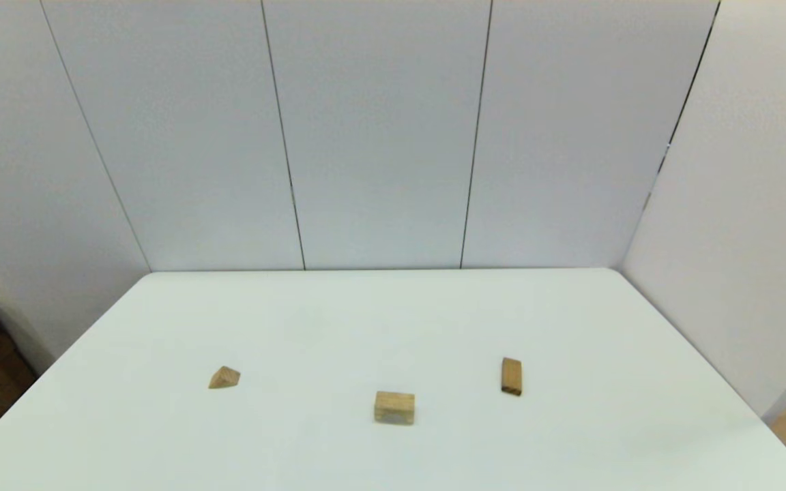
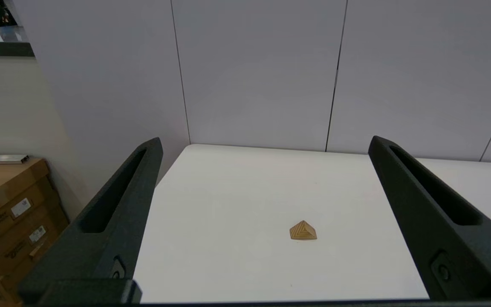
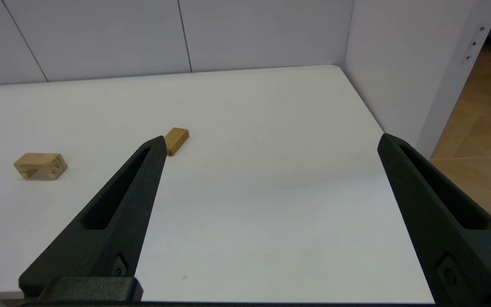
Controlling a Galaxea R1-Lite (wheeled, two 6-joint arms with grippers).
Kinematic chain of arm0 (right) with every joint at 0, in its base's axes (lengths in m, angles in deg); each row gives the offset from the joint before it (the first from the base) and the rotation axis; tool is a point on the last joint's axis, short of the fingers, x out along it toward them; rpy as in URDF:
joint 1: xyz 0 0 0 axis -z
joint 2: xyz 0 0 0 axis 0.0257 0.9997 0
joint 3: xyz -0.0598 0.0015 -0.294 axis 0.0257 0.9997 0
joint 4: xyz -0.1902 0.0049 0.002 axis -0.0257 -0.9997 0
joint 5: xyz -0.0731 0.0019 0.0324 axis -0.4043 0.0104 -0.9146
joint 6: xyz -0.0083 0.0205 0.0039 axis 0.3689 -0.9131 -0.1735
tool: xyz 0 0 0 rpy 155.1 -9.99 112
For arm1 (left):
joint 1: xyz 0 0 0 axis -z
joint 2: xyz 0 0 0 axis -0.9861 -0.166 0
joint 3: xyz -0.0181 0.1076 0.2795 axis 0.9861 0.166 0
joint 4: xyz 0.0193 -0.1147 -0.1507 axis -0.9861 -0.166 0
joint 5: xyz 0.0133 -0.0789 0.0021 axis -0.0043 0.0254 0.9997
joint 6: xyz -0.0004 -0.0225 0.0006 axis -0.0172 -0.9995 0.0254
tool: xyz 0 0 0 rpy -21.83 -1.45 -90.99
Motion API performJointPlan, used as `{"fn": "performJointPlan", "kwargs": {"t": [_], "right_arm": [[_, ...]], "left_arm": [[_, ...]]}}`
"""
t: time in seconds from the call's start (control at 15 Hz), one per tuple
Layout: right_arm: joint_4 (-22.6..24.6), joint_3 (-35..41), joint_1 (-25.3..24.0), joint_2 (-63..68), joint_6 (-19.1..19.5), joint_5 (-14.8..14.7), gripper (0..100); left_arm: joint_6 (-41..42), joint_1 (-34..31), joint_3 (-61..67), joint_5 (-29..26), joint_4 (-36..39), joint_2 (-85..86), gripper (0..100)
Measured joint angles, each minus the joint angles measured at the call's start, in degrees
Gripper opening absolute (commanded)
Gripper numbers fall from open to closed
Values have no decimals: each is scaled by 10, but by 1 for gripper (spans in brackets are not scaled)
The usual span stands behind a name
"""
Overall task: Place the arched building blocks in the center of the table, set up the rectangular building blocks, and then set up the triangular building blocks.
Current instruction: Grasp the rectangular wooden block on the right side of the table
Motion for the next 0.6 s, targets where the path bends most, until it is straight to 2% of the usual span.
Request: {"fn": "performJointPlan", "kwargs": {"t": [0.2, 0.6], "right_arm": [[0, 0, 0, 0, 0, 0, 100], [0, 0, 0, 0, 0, 0, 100]], "left_arm": [[3, 1, 11, -1, 3, 19, 100], [12, 54, 57, 2, 35, 61, 100]]}}
